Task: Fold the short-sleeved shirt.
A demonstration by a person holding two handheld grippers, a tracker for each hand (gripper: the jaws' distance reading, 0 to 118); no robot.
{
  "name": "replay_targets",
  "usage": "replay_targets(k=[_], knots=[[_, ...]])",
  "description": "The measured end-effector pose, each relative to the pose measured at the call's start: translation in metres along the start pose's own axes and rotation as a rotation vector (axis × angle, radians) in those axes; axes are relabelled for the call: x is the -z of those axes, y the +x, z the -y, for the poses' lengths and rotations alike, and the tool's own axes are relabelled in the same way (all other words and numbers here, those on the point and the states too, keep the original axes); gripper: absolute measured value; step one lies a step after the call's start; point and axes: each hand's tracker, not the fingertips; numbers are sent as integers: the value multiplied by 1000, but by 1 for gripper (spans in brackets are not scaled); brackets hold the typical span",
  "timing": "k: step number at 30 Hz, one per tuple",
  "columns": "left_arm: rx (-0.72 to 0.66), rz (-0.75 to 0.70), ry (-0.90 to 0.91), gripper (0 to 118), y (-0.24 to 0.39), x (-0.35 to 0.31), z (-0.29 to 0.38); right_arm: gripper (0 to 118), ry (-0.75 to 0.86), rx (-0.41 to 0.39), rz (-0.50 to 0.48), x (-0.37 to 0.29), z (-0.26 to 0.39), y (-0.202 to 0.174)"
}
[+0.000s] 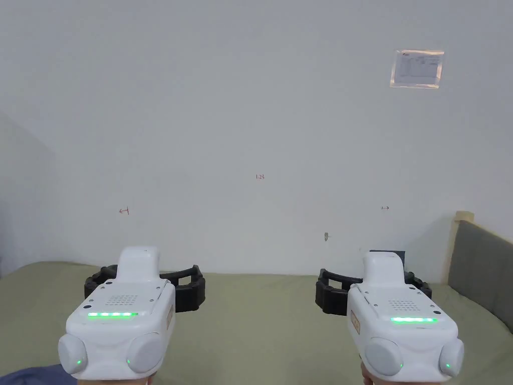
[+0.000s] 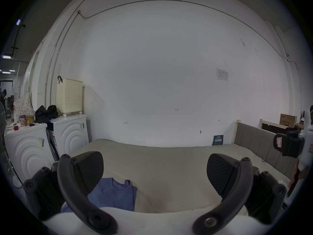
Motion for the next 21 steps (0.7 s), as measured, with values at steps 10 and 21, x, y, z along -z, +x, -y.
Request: replay_targets(k=[10, 21], knots=[[-68, 11, -47, 118, -16, 5, 6, 118, -28, -29, -35, 1, 3, 5], [1624, -44, 63, 118, 42, 11, 60, 118, 176, -1718, 8, -2, 74, -46]])
